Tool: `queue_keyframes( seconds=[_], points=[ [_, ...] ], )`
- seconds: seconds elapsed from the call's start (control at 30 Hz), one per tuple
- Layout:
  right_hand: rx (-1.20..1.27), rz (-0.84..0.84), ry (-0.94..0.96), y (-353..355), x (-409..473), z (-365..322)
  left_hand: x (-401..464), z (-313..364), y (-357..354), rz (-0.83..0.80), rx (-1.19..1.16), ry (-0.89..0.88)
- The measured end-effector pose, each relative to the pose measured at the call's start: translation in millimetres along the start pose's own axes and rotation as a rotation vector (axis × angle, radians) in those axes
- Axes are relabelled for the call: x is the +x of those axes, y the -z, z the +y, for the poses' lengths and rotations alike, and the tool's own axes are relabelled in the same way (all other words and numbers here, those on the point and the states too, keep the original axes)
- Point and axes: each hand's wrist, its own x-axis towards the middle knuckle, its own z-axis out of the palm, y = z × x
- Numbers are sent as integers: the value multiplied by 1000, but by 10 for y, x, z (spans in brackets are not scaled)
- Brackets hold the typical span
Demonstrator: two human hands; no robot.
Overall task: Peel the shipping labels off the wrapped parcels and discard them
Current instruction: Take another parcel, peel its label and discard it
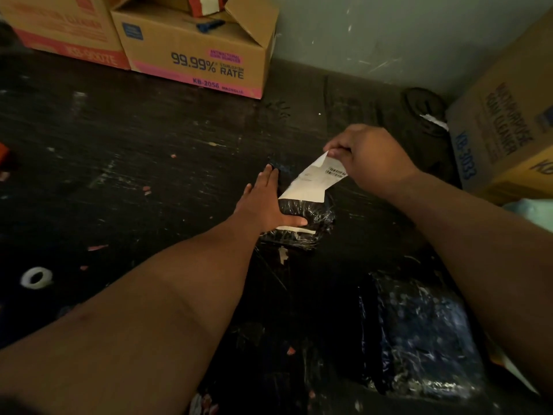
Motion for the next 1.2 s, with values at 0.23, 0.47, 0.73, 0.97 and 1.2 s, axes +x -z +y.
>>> queue_keyframes(
  seconds=[0.23, 0.47, 0.73, 0.97, 1.2],
  points=[
    [18, 59, -70, 87, -94, 26, -12, -9, 11, -6, 5, 7],
    [14, 189, -66, 519, -42, 101, -63, 59, 28, -8, 95, 7],
    [-110, 83, -12, 622, -198, 212, -127, 185, 94, -35, 260, 22],
    [-139, -58, -195, 759, -534, 586, -194, 331, 176, -57, 255, 64],
    [-270, 20, -367, 1191, -1313, 1276, -216, 1207, 5, 36, 266, -189]
  ],
)
